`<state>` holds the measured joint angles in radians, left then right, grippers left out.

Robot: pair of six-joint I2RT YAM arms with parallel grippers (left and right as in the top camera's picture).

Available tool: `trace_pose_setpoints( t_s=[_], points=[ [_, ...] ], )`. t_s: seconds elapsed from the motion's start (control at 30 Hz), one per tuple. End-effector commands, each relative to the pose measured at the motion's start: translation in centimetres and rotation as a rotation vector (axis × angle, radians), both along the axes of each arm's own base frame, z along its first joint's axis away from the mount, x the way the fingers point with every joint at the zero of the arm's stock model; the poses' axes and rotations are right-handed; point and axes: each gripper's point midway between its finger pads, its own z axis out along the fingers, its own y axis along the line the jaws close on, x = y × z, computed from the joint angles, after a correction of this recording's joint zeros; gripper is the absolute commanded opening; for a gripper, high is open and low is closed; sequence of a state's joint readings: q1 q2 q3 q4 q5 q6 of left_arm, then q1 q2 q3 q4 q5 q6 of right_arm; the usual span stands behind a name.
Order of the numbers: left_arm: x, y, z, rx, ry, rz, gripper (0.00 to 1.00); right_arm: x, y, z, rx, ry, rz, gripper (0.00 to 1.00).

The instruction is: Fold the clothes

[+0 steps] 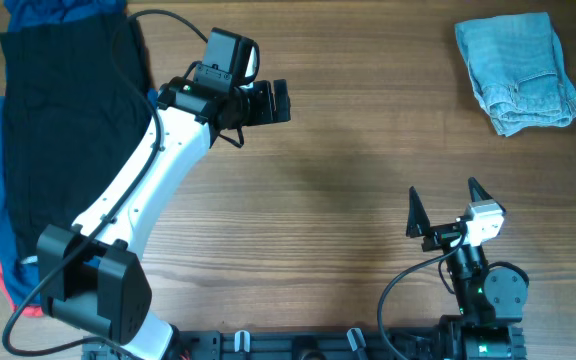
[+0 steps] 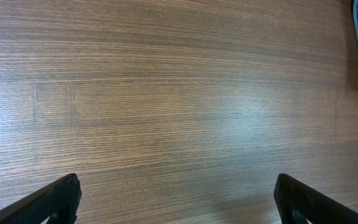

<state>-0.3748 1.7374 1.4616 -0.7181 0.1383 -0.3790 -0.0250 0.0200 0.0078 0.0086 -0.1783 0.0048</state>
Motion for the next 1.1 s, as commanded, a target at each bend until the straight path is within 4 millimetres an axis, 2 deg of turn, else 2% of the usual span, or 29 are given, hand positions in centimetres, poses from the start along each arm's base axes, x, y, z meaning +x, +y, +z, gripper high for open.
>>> trace_pose_setpoints(
  t_s=[0.0, 0.6, 0.7, 0.8, 0.9, 1.0, 1.07],
  points=[
    [0.2, 0.0, -0.3, 0.012, 0.000, -0.002, 1.00, 0.0, -0.3, 0.3, -0.022, -0.020, -0.018, 1.00],
    [0.1, 0.1, -0.4, 0.014, 0.006, -0.001, 1.00, 0.0, -0.3, 0.3, -0.022, -0.020, -0.018, 1.00],
    [0.8, 0.7, 0.7, 0.038, -0.049, 0.027, 1.00, 0.0, -0.3, 0.3, -0.022, -0.020, -0.018, 1.00],
    [2.7, 1.1, 3.8, 0.083, -0.226, -0.046, 1.00, 0.0, -0.3, 0.3, -0.022, -0.020, -0.018, 0.99],
    [2.9, 2.9, 6.6, 0.140, -0.326, -0.104, 1.00, 0.0, -0.3, 0.3, -0.022, -0.020, -0.018, 1.00],
    [2.4, 6.2, 8.7, 0.152, -0.374, -0.054, 1.00, 0.0, -0.3, 0.3, -0.022, -0.020, -0.018, 1.00],
    [1.4, 9.4, 10.0, 0.124, -0.396, 0.003, 1.00, 0.0, -0.3, 0.3, -0.021, -0.020, -0.018, 1.00]
  ],
)
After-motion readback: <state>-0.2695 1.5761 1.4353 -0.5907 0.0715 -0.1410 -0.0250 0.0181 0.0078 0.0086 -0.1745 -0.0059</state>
